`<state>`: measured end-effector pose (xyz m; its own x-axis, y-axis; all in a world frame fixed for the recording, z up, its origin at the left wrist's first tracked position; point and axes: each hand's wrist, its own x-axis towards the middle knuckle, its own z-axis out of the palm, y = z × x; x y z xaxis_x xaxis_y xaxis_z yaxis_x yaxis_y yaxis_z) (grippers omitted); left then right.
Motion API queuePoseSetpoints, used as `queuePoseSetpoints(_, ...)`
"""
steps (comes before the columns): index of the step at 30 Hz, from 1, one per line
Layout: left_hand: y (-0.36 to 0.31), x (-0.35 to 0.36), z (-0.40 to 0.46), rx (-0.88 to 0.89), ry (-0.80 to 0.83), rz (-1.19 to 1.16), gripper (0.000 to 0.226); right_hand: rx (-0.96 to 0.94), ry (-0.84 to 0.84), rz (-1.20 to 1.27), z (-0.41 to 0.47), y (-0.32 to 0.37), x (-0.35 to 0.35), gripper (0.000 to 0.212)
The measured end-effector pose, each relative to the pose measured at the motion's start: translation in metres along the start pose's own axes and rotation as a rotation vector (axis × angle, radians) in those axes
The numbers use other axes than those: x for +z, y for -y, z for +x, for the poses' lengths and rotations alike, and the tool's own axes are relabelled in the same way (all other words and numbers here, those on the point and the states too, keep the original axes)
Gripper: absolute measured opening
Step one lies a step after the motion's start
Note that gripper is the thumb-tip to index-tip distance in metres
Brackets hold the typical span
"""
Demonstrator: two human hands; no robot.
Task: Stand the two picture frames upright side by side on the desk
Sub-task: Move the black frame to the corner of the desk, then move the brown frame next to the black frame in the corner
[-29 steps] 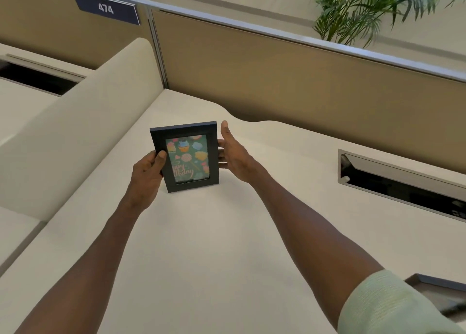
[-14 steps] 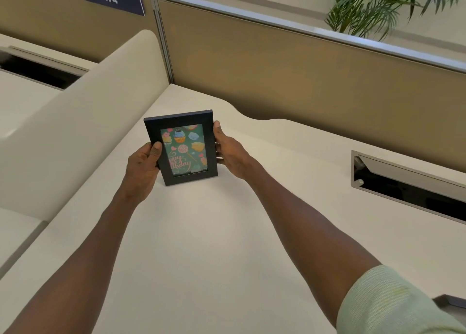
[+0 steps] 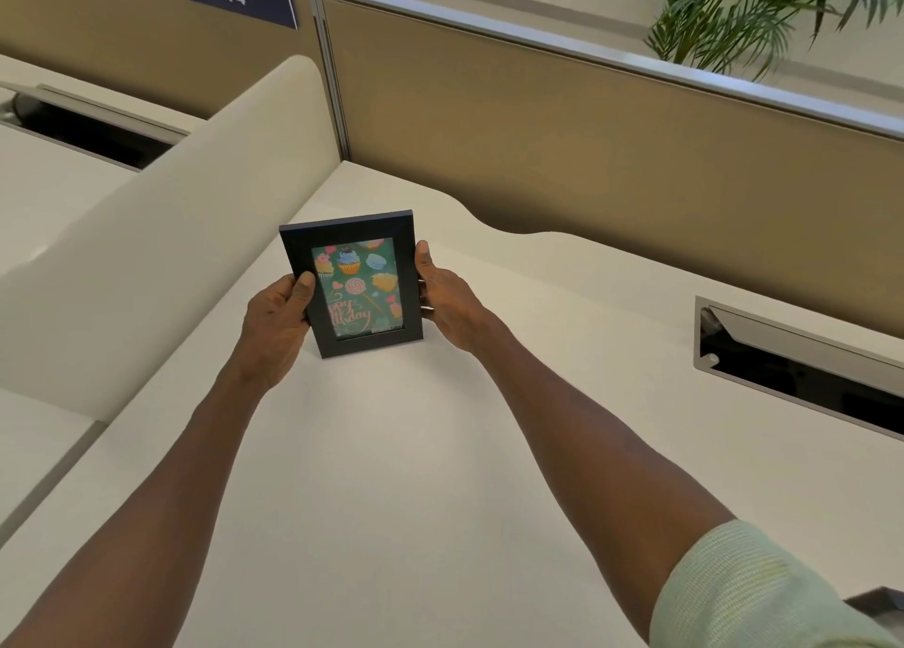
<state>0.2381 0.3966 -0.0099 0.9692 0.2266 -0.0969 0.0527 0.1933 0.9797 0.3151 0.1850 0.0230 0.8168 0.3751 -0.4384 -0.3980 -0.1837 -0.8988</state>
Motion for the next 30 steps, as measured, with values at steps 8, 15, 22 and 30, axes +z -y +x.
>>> queuePoseSetpoints(8,0.004,-0.002,-0.01,0.012,-0.067,0.052,0.041,0.009,-0.046,-0.024,-0.013,-0.002,-0.006,0.066)
queuePoseSetpoints(15,0.015,0.007,-0.054,-0.116,-0.303,0.101,0.075,-0.006,-0.297,-0.114,-0.057,-0.017,-0.019,0.056)
queuePoseSetpoints(22,0.029,0.049,-0.123,-0.238,-0.496,0.135,0.054,-0.087,-0.431,-0.212,-0.138,-0.046,-0.049,0.035)
queuePoseSetpoints(30,0.022,0.129,-0.181,-0.27,-0.363,0.1,0.04,-0.238,-0.445,-0.477,-0.23,-0.048,-0.084,0.027)
